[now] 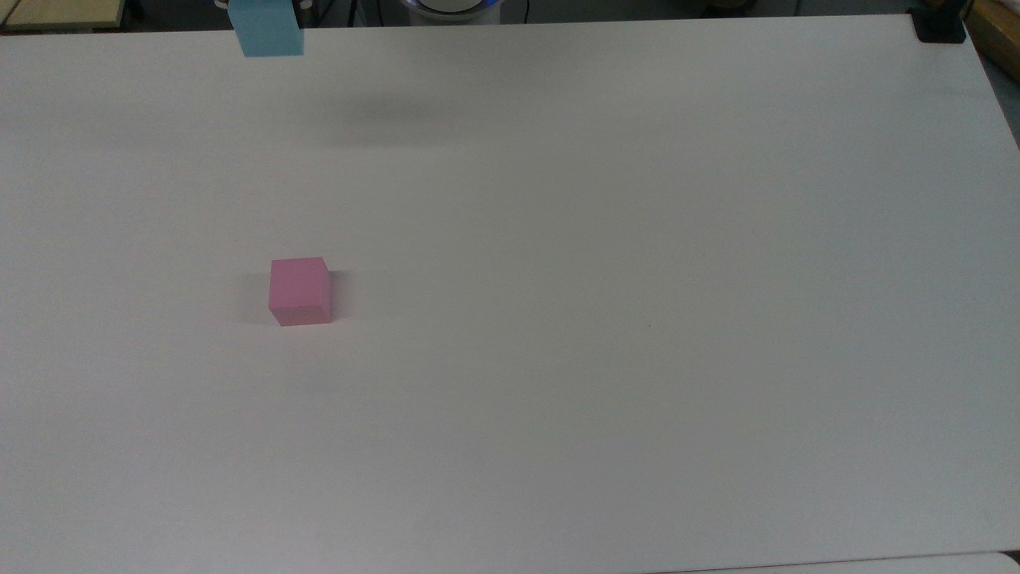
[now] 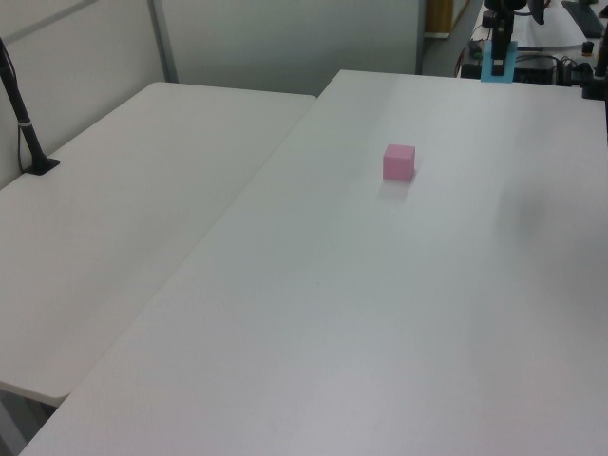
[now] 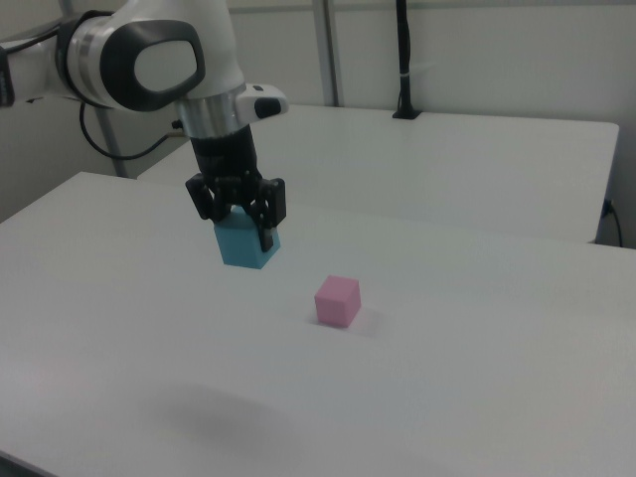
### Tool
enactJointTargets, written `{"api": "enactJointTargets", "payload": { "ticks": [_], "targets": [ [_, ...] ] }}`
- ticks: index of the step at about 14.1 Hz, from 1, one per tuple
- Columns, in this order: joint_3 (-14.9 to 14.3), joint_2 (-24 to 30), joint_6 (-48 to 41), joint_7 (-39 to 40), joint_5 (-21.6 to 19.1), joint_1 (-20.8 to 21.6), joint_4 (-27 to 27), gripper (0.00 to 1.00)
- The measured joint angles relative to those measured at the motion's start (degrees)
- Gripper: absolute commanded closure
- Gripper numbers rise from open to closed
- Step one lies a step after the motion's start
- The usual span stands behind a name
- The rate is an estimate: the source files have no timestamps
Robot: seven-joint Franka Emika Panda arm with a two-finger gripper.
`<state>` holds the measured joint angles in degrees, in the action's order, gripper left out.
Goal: Put blue cube on pink cube
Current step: 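Carry the light-blue cube over the pink cube and lower it onto it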
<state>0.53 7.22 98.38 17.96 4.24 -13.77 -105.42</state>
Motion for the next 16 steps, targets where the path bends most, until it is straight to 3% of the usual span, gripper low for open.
{"api": "enactJointTargets", "payload": {
  "ticks": [4,9,16],
  "targets": [
    [0.08,-6.74,0.03,-0.30,-1.64,2.03,8.20,0.86],
    [-0.16,-23.47,2.41,-4.70,-1.62,6.46,21.73,0.86],
    [-1.86,-34.06,11.16,-4.92,-1.22,6.65,24.00,0.86]
  ]
}}
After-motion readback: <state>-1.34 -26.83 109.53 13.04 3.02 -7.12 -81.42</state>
